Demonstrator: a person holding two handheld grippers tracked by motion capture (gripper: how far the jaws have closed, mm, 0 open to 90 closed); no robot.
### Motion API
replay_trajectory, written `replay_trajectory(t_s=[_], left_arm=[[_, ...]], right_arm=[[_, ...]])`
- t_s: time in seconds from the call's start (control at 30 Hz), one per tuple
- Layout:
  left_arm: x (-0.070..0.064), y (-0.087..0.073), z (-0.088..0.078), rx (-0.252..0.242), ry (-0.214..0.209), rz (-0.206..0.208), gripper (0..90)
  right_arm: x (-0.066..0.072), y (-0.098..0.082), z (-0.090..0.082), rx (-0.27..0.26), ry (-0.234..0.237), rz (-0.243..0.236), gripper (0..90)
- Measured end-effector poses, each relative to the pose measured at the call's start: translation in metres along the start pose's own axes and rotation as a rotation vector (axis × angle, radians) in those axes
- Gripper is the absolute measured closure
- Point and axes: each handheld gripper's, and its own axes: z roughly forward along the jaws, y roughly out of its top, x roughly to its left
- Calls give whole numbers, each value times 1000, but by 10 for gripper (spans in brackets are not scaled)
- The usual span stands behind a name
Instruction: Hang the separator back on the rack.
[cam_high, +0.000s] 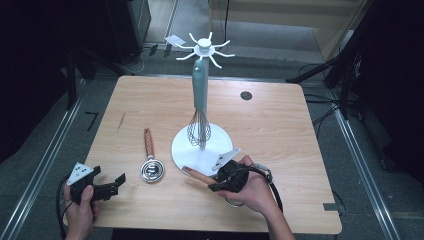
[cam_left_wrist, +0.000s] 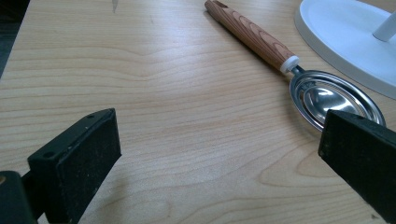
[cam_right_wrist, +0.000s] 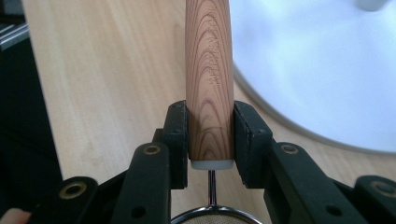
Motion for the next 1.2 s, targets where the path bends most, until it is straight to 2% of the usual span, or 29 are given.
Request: replay_trajectory(t_s=[0.3, 0.67, 0.97, 1.2], left_arm=[[0, 0, 0, 1, 2, 0, 0], [-1, 0, 0, 4, 9, 4, 0], [-1, 0, 1, 4, 10, 7, 0], [-1, 0, 1, 3, 10, 7, 0]], right_arm=[[-15, -12, -15, -63, -54, 73, 705], [-24, -22, -28, -108, -82, 117, 705], [-32, -31, -46, -167, -133, 172, 705], [-36, -36, -55, -218, -156, 205, 705]])
